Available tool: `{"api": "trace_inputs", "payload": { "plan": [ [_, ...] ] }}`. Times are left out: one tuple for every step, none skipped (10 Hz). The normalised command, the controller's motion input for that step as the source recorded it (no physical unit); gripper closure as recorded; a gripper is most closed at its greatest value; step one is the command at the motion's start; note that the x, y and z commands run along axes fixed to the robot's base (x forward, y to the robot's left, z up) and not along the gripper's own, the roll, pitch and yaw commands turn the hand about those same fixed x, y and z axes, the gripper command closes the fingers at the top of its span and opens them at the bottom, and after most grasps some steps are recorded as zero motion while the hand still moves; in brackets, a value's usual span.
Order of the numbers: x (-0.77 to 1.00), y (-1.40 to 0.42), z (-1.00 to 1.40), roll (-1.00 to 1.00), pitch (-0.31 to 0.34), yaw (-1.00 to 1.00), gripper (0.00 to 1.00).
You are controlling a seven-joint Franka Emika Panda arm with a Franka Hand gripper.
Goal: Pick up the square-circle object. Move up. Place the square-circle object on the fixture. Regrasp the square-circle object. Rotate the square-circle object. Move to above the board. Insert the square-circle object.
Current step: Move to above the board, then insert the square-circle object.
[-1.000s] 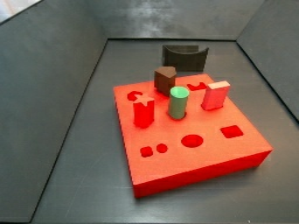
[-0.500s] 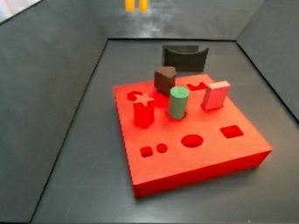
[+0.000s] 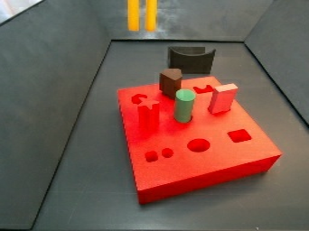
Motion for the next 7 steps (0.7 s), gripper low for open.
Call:
{"api": "trace_inputs", "payload": {
  "plan": [
    [0.07, -0.25, 0.0, 0.01, 0.047, 0.01, 1.0],
    [0.12, -0.32, -0.97, 0.0, -0.049, 0.71, 1.0],
    [0.14, -0.28, -0.89, 0.0, -0.056, 0.74, 1.0],
    [0.18, -0.48, -0.95, 0.0, -0.059, 0.63, 1.0],
    [0.21, -0.64, -0.91, 0.02, -0.099, 0.52, 1.0],
    [0.27, -0.75, -0.72, 0.04, -0.114, 0.38, 1.0],
    [0.32, -0.8, -0.59, 0.08, -0.091, 0.28, 1.0]
  ]
}}
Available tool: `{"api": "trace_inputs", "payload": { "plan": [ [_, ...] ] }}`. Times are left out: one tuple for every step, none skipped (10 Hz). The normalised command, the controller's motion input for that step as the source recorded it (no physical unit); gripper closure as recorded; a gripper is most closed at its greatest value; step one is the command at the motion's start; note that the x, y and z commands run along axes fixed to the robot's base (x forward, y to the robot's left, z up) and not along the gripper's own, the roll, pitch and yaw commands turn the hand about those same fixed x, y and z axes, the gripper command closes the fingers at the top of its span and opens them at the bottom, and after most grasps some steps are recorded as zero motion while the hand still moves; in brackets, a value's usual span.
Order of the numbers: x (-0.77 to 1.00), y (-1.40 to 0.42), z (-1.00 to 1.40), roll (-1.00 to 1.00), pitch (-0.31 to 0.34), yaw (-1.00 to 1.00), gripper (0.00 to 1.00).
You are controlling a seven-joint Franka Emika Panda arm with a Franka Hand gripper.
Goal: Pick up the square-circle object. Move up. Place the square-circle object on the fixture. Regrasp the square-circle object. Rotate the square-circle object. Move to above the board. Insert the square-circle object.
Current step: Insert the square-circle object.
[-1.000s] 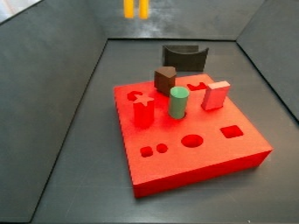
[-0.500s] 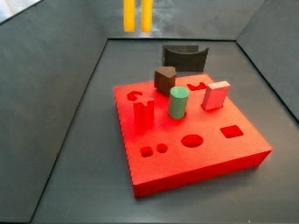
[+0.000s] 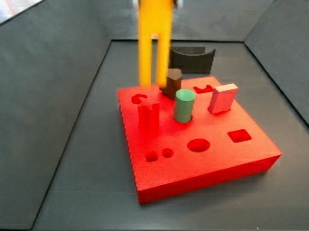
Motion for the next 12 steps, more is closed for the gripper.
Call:
{"api": "trace_inputs", "payload": {
  "plan": [
    [0.36, -0.78, -0.5, 0.17, -0.077, 0.19, 1.0],
    [0.39, -0.83, -0.39, 0.25, -0.057, 0.06, 1.0],
    [0.41, -0.84, -0.28, 0.27, -0.031, 0.03, 1.0],
    [0.38, -0.85, -0.18, 0.29, 0.0, 0.0, 1.0],
    [0.33, -0.76, -0.14, 0.33, 0.0, 0.05, 1.0],
    [0.15, -0.65, -0.2, 0.28, 0.039, 0.22, 1.0],
    [0.0, -0.57, -0.23, 0.21, 0.037, 0.37, 1.0],
    [-0.02, -0.54, -0.21, 0.2, 0.02, 0.42, 1.0],
    [-0.42, -0.6, -0.21, 0.2, 0.0, 0.4, 1.0],
    [-0.44, -0.59, -0.22, 0.14, 0.0, 0.4, 1.0],
    [-0.17, -0.6, -0.15, 0.06, 0.0, 0.09, 1.0],
    [0.0, -0.4, -0.14, 0.08, 0.0, -0.16, 1.0]
  ]
}}
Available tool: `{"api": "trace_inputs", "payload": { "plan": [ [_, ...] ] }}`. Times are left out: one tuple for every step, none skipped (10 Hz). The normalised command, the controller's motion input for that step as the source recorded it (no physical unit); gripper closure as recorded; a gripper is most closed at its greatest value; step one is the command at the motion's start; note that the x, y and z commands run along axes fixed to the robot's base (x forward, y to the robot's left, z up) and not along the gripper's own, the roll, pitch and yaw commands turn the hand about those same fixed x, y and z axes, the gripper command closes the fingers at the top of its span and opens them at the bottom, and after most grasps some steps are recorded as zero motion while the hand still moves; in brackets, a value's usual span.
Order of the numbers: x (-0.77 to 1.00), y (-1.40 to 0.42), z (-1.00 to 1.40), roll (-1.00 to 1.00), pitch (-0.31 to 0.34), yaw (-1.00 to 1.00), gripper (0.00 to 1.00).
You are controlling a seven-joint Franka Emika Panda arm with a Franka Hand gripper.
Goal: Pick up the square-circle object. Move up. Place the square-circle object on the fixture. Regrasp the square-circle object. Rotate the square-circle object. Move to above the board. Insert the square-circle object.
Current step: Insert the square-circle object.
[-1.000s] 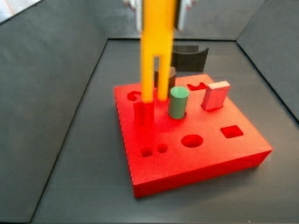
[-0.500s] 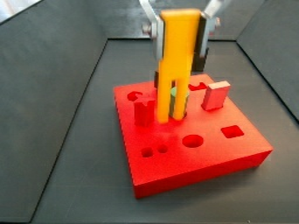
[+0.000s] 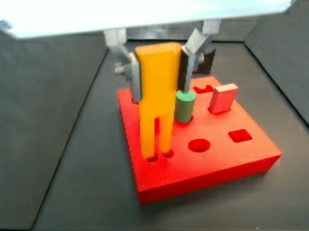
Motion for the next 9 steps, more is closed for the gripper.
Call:
{"api": "trace_inputs", "payload": {
  "plan": [
    [0.35, -0.2, -0.18, 0.05, 0.0, -0.17, 1.0],
    [0.6, 0.0, -0.23, 0.14, 0.043, -0.1, 1.0],
    [0.49, 0.03, -0.25, 0.2, 0.06, -0.04, 1.0],
    [0.17, 0.14, -0.21, 0.23, 0.037, 0.0, 1.0],
    [0.0, 0.14, -0.14, 0.14, 0.027, -0.05, 1.0],
    [-0.06, 0.2, -0.08, 0.08, 0.034, -0.16, 1.0],
    [-0.05, 0.21, -0.06, 0.06, 0.021, -0.15, 1.0],
    [-0.2, 0.19, -0.09, 0.06, 0.0, -0.05, 1.0],
    [-0.15, 0.06, -0.11, 0.0, 0.0, -0.01, 1.0]
  ]
}}
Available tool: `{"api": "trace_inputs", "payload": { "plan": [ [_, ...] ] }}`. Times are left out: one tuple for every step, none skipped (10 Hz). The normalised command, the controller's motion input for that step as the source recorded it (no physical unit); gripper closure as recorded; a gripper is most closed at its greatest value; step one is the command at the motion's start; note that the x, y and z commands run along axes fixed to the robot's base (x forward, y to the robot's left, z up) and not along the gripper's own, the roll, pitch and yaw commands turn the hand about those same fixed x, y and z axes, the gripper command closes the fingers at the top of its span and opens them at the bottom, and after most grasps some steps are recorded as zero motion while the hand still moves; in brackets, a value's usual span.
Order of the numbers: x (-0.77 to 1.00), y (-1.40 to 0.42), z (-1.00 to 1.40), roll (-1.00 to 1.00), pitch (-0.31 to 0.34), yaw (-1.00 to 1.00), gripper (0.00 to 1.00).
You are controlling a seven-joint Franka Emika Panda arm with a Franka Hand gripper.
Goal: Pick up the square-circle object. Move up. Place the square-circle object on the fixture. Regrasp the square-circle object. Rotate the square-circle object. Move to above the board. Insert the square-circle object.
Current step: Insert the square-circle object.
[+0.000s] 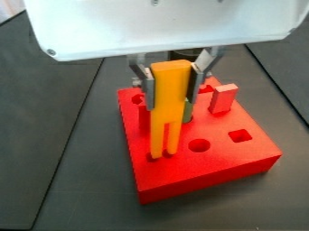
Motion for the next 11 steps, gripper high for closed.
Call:
{"api": "trace_inputs", "payload": {
  "plan": [
    [-0.13, 0.0, -0.18, 0.0, 0.0, -0.06, 1.0],
    [-0.12, -0.14, -0.21, -0.08, -0.027, -0.04, 1.0],
    [0.0, -0.24, -0.17, -0.16, -0.061, -0.01, 1.0],
    [0.0, -0.19, -0.16, -0.16, -0.076, -0.06, 1.0],
    [0.0, -0.09, -0.28, -0.04, -0.034, 0.0, 1.0],
    [0.04, -0.07, -0.6, 0.0, -0.066, 0.0, 1.0],
    [0.05, -0.1, -0.93, 0.02, -0.147, 0.0, 1.0],
    [0.09, -0.06, -0.95, 0.02, -0.141, 0.0, 1.0],
    [0.08, -0.11, -0.73, 0.05, -0.13, 0.0, 1.0],
    [0.0, 0.0, -0.19, -0.14, -0.087, 0.0, 1.0],
    [0.0, 0.0, 0.0, 0.0, 0.0, 0.0, 1.0]
  ]
}}
